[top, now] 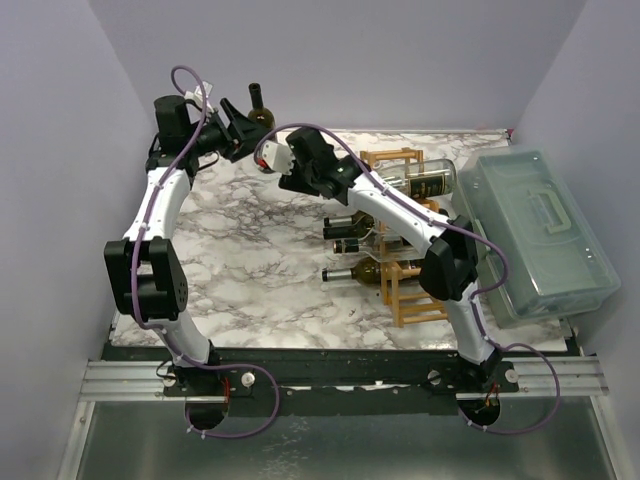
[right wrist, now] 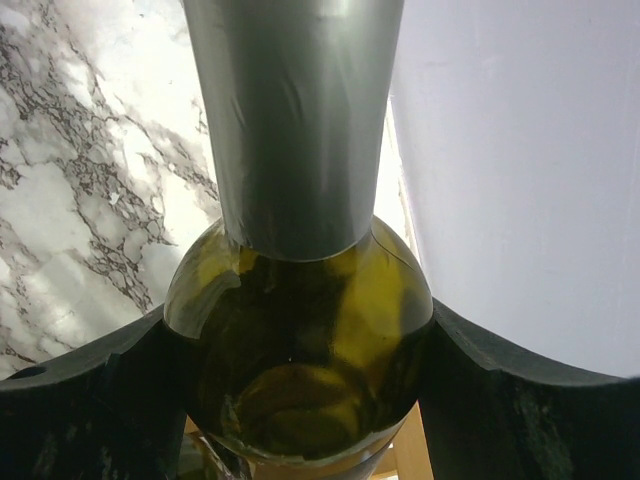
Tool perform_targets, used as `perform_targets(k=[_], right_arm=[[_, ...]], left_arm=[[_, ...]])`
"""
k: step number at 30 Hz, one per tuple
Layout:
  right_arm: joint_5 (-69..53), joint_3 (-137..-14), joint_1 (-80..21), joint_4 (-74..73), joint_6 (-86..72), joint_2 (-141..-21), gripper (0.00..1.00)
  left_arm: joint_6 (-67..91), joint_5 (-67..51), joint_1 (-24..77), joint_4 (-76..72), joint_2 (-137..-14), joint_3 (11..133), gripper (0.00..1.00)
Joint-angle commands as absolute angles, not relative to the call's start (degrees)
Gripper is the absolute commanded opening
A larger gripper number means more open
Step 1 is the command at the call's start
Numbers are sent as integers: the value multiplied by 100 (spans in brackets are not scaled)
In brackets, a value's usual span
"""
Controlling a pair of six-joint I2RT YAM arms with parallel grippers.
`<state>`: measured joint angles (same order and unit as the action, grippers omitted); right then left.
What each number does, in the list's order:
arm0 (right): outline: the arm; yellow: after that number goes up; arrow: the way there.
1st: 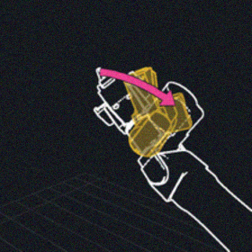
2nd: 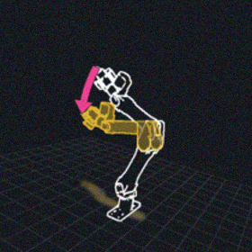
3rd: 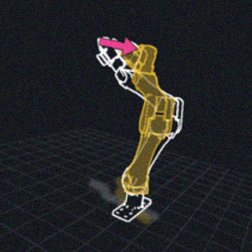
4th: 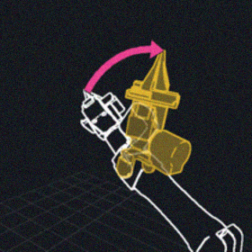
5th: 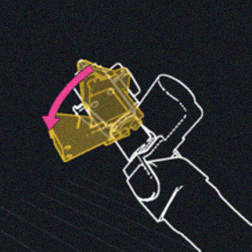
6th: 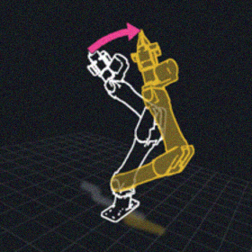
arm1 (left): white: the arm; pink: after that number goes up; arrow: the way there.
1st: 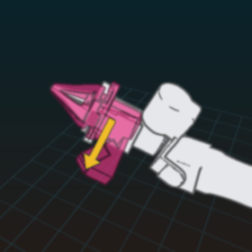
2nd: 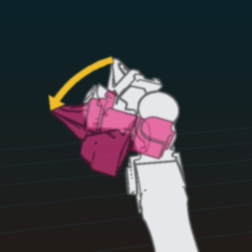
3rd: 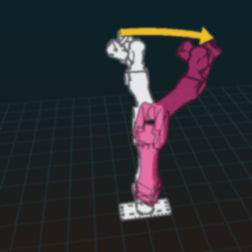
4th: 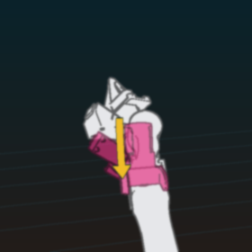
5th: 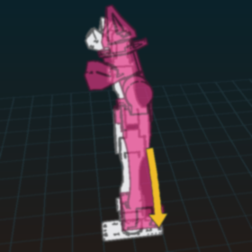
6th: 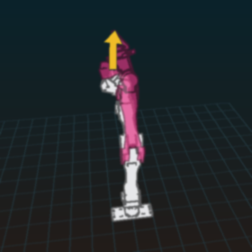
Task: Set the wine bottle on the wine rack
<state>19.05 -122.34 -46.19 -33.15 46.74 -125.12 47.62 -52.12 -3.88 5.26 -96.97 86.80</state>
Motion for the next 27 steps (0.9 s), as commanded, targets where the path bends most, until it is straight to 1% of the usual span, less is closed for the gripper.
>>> perform_targets(k=[1, 3, 5, 7, 8, 10, 11, 13, 16, 21, 24, 27], right_arm=[[2079, -12244, -4509, -3042, 4812, -12340, 0], [2090, -12220, -4500, -3060, 4799, -12306, 1], [2084, -12218, -4506, -3091, 4780, -12270, 1], [2037, -12202, -4508, -3093, 4765, -12219, 0], [2024, -12199, -4509, -3097, 4771, -12204, 0], [2011, -12208, -4507, -3087, 4801, -12183, 1], [2010, -12221, -4500, -3078, 4814, -12194, 1], [1982, -12240, -4508, -3092, 4823, -12189, 0], [1956, -12235, -4503, -3061, 4817, -12198, 1], [1853, -12298, -4509, -3067, 4741, -12230, 1], [1830, -12312, -4511, -3081, 4743, -12238, 1], [1821, -12323, -4509, -3116, 4754, -12231, 1]], left_arm=[[4760, -5460, -151, 396, -9971, 8831, 71], [4731, -5411, -154, 403, -9970, 8706, 69], [4685, -5313, -171, 444, -9956, 8595, 64], [4704, -5219, -202, 466, -9948, 8514, 63], [4709, -5212, -210, 466, -9949, 8497, 64], [4702, -5282, -228, 466, -9992, 8507, 72], [4693, -5334, -237, 466, -10020, 8516, 75], [4682, -5440, -246, 466, -10054, 8517, 74], [4670, -5485, -236, 466, -10102, 8467, 66], [4667, -5457, -203, 466, -10275, 8502, 42], [4587, -5476, -157, 466, -10274, 8502, 40], [4463, -5420, -76, 513, -10235, 8436, 43]])
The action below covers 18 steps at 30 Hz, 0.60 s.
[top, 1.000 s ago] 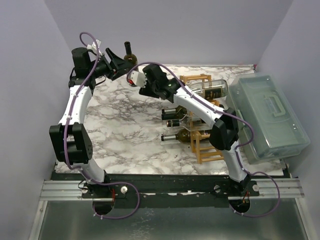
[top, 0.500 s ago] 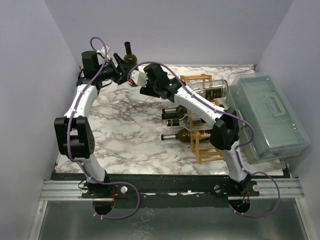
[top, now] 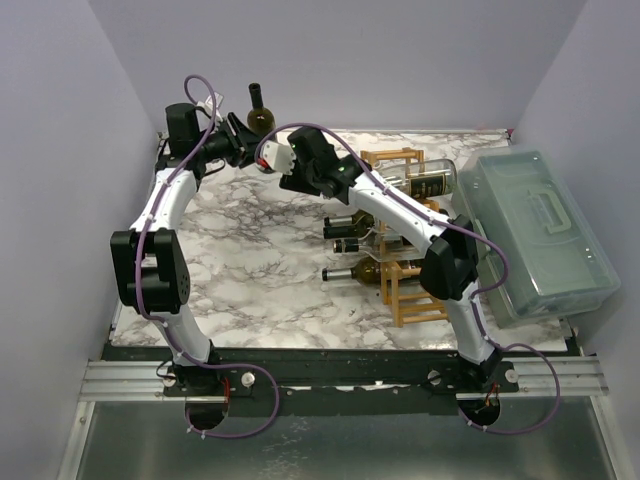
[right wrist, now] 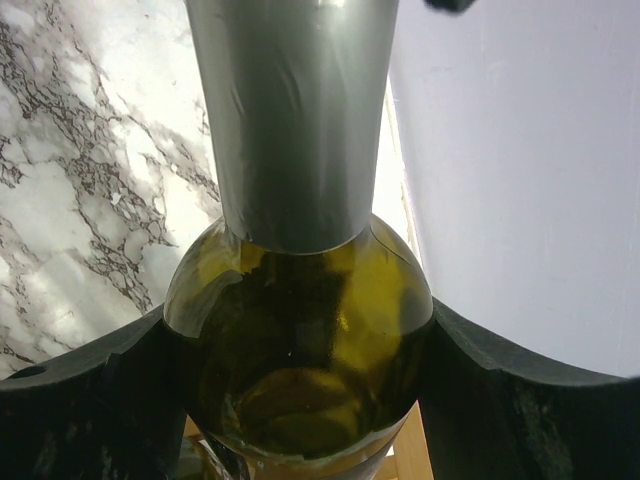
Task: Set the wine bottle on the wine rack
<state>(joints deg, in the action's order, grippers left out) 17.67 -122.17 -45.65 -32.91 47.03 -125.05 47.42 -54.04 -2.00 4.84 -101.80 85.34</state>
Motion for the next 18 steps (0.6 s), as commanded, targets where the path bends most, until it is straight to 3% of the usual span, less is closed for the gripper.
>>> perform_targets(k=[1, 10, 15, 18], right_arm=[[1817, -12322, -4509, -3114, 4763, -12219, 1], [1900, -12340, -4509, -3215, 4933, -12187, 0], [1989, -12284, -4509, -3224, 5019, -12164, 0], [2001, -12412, -4526, -3378, 5010, -12246, 1]], left_arm=[[4428, -5387, -45, 545, -10235, 8412, 44], [4075, -5344, 275, 794, -10481, 8523, 43], [4014, -5484, 323, 844, -10678, 8666, 31], [3920, -5560, 361, 845, -10705, 8616, 31]])
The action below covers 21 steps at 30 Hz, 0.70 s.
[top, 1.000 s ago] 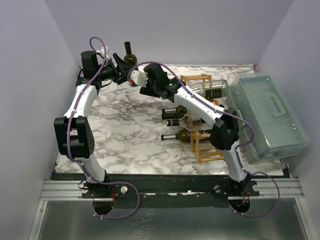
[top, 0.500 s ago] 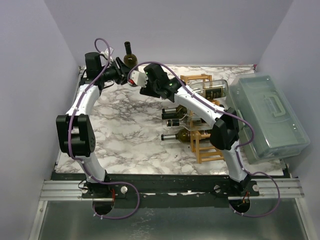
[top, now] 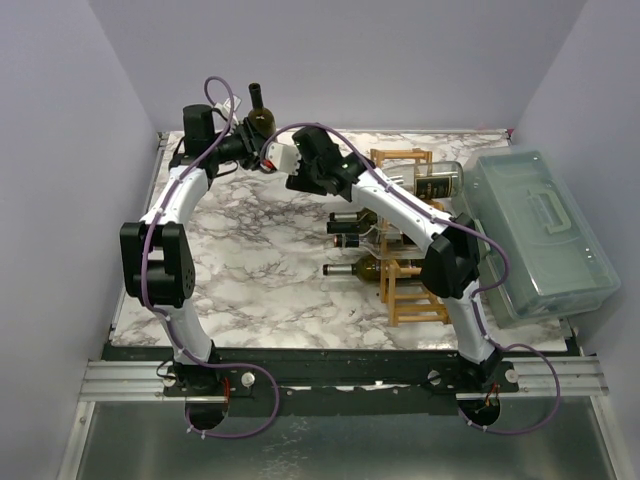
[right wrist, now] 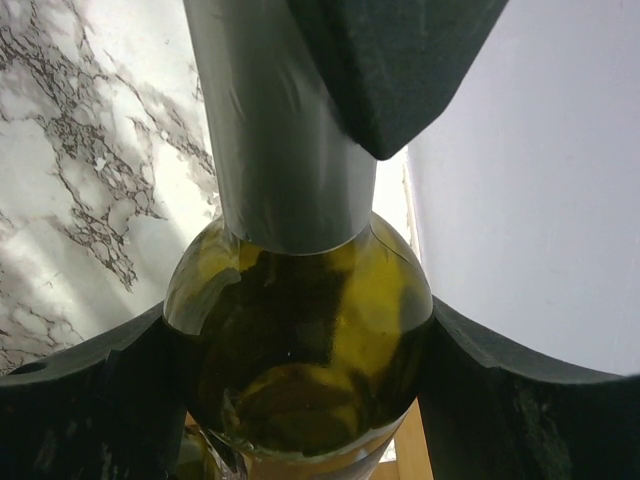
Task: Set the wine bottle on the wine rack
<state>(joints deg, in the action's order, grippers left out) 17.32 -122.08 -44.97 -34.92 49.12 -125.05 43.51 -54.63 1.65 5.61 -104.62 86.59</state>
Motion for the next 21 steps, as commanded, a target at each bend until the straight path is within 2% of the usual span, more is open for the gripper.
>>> perform_targets(k=[1, 5, 7, 9, 10, 15, 17, 18, 21], right_arm=[[2015, -12427, -4526, -3368, 5010, -12254, 0], [2005, -12490, -4560, -3349, 5003, -12280, 1], [1981, -12431, -4602, -3270, 5010, -12248, 1], [1935, -12275, -4632, -3117, 5045, -12177, 1], [1904, -12220, -4640, -3074, 5045, -12156, 0], [1748, -12165, -4638, -3003, 5102, -12133, 1], [1767, -12164, -4642, -2973, 5098, -12138, 1], [1761, -12141, -4641, -2968, 5043, -12122, 1], [1747, -11876, -4638, -2844, 4915, -11991, 3]], left_arm=[[3912, -5544, 361, 844, -10713, 8597, 32], [4007, -5696, 384, 861, -10766, 8587, 52], [4021, -5721, 426, 847, -10737, 8537, 58], [4017, -5782, 504, 785, -10705, 8499, 59], [4017, -5806, 539, 767, -10705, 8490, 56], [4425, -6027, 564, 228, -10799, 8427, 28], [4480, -6028, 548, 125, -10785, 8408, 6], [4469, -5985, 533, 123, -10750, 8357, 1], [4519, -5815, 528, 123, -10615, 8261, 0]])
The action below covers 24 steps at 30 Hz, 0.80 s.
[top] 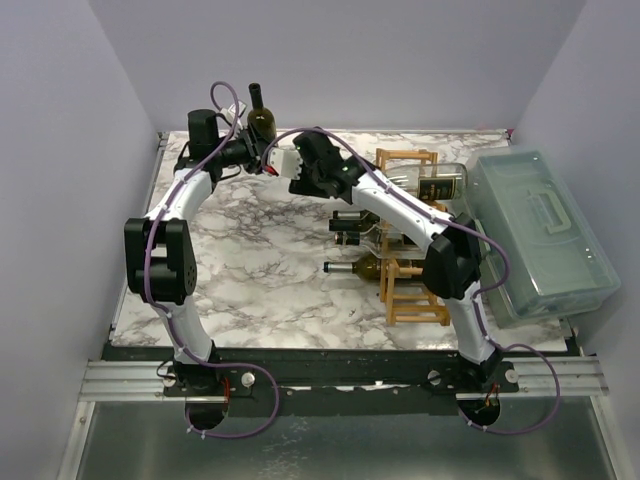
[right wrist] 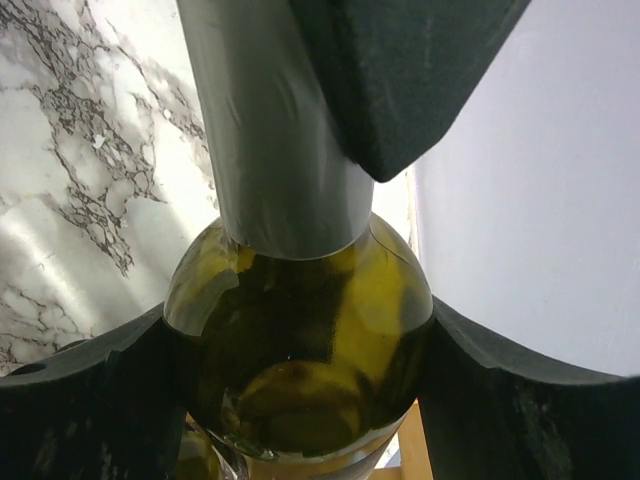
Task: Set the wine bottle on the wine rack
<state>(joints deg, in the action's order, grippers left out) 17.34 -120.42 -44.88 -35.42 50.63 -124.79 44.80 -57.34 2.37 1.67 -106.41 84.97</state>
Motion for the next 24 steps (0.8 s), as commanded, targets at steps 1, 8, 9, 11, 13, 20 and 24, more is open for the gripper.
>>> perform_targets(k=[1, 8, 9, 11, 13, 20, 24], right_arm=[[1757, -11796, -4641, -2833, 4888, -11957, 14], [1402, -11260, -4632, -2643, 4835, -11629, 19], [1323, -11215, -4645, -2529, 4844, -11607, 4], [1159, -11044, -4704, -2248, 4970, -11558, 1], [1234, -10800, -4795, -1703, 5190, -11515, 0], [-48, -10789, -4808, -1248, 5404, -11559, 1], [-785, -9962, -4808, -448, 6064, -11375, 0]], left_arm=[[4557, -5813, 527, 163, -10602, 8269, 0], [4563, -5485, 381, 682, -10310, 8145, 0], [4488, -5345, 343, 808, -10107, 8099, 0], [4413, -5230, 324, 977, -9787, 8094, 0], [4255, -5178, 315, 1309, -9577, 8224, 0], [4077, -4878, 256, 2085, -9115, 7984, 64], [4150, -4689, 194, 2247, -8758, 7406, 62]])
